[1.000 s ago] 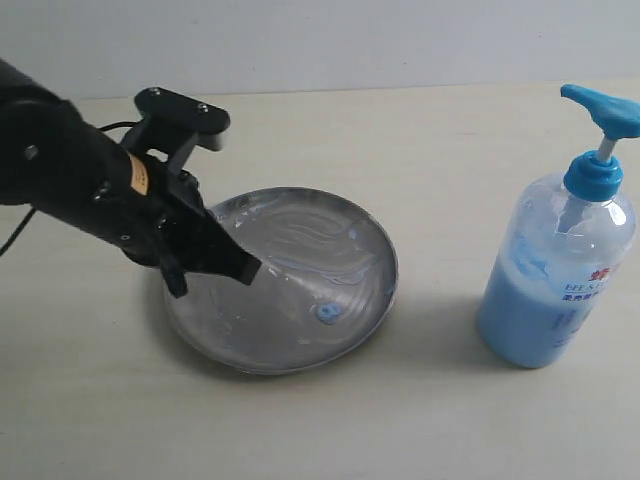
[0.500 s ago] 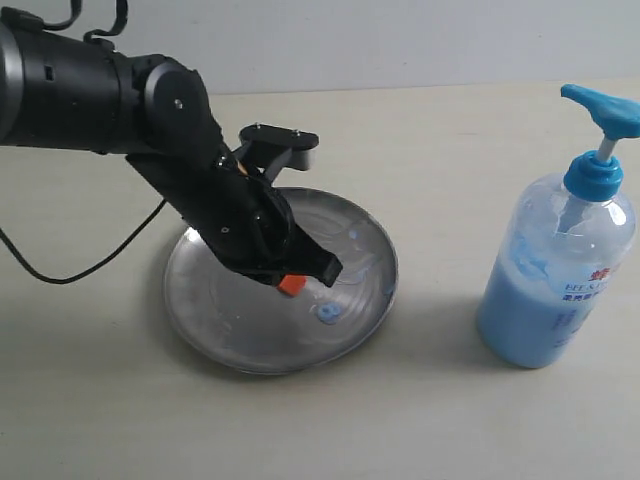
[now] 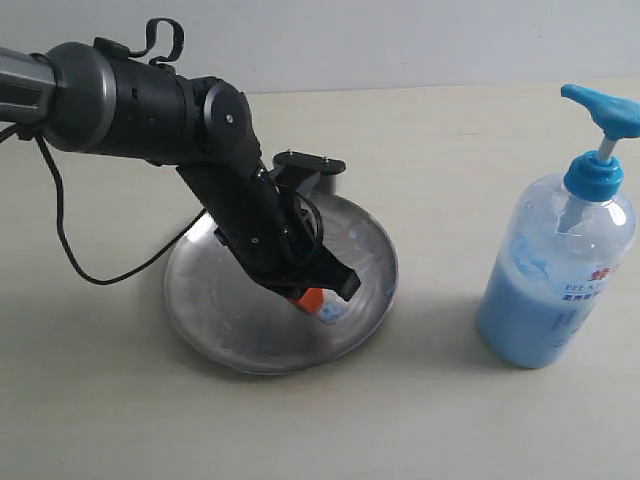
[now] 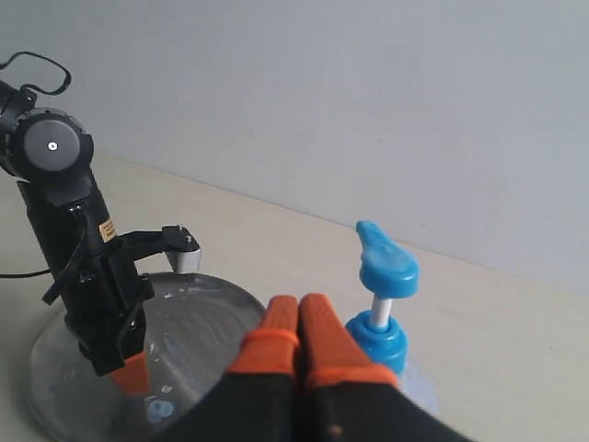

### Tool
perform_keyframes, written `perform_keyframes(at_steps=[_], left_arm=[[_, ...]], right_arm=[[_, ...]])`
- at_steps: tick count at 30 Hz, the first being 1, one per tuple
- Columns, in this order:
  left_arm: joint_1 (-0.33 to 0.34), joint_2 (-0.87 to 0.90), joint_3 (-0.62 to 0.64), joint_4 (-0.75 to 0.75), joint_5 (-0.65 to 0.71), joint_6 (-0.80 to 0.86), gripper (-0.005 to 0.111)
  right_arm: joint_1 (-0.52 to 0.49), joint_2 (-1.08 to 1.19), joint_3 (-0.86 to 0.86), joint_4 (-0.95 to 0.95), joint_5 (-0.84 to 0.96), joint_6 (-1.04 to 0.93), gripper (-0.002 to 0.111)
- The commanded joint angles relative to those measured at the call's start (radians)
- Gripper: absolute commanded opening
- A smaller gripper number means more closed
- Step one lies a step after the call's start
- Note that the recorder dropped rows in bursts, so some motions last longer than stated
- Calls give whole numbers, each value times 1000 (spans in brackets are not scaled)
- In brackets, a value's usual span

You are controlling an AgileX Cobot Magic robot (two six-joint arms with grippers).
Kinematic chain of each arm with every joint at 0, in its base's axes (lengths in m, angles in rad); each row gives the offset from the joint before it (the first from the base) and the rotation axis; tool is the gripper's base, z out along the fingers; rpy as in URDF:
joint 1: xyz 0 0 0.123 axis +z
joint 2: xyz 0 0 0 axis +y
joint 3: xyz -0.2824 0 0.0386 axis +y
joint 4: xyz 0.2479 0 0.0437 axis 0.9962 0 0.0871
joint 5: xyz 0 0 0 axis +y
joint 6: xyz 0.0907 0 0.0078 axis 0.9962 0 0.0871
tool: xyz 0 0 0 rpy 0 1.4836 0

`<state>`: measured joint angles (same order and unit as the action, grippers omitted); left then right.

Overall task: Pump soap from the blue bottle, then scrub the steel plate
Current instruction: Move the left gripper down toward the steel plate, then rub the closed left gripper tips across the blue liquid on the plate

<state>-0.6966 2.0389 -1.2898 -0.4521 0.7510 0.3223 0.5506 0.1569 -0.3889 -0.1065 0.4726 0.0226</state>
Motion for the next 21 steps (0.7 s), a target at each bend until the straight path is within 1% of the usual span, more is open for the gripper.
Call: perform_keyframes(at_steps=[1, 5, 8, 16, 21], left_arm=[[-5, 21, -15, -26, 1, 42, 0], [-5, 38, -15, -26, -21, 47, 0], [-5, 51, -15, -44, -49, 47, 0], [-5, 107, -15, -104, -108, 47, 0], [-5, 118, -15, -140, -171, 47, 0]], right_arm=[[-5, -11, 4, -8, -19, 5, 0], [-5, -43, 9, -11, -24, 5, 0], [-5, -72, 32, -11, -70, -23, 0], [-5, -72, 32, -11, -70, -23, 0], [-5, -72, 32, -11, -70, -23, 0]])
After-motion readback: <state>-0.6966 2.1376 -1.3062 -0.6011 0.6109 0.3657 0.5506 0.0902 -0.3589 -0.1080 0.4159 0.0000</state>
